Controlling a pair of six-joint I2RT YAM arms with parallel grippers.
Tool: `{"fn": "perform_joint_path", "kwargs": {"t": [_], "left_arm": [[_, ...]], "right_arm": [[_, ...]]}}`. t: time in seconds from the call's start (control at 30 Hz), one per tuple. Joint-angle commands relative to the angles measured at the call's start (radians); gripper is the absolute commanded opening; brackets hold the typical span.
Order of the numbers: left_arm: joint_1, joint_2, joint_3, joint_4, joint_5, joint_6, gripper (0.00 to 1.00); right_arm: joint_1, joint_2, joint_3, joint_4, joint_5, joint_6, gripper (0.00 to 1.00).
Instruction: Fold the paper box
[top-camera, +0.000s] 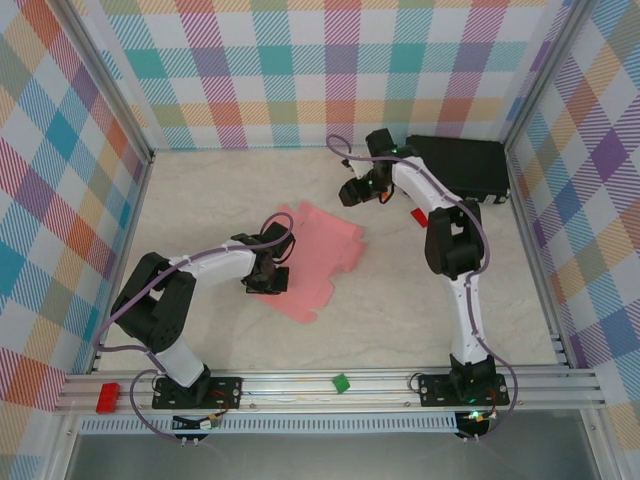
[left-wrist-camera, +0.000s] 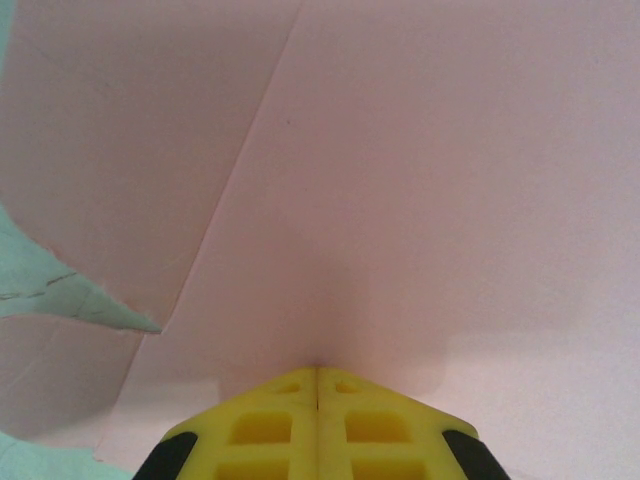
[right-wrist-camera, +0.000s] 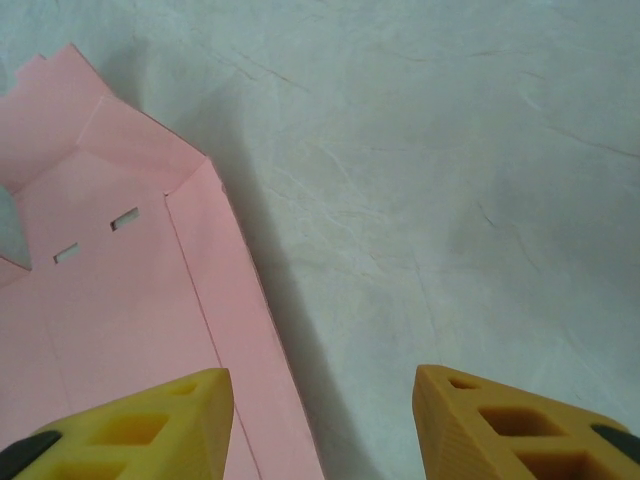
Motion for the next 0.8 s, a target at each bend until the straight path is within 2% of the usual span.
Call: {"fn": "perform_joint_path", "kwargs": {"t": [0.0, 0.27, 0.77], "left_arm": [[-0.011, 0.007, 0.002, -0.029, -0.010, 0.016, 0.00], [-0.010, 0.005, 0.007, -0.036, -0.008, 0.018, 0.00], [-0.011, -0.002, -0.006, -0.036, -0.018, 0.016, 0.00]], "right_arm": [[0.007, 0.064, 0.109, -0.123, -0.092, -0.079, 0.51], [0.015, 0.168, 0.213, -0.218, -0.110, -0.070, 0.51], [0.048, 0.231, 0.253, -0.307, -0.137, -0.100, 0.52]]}}
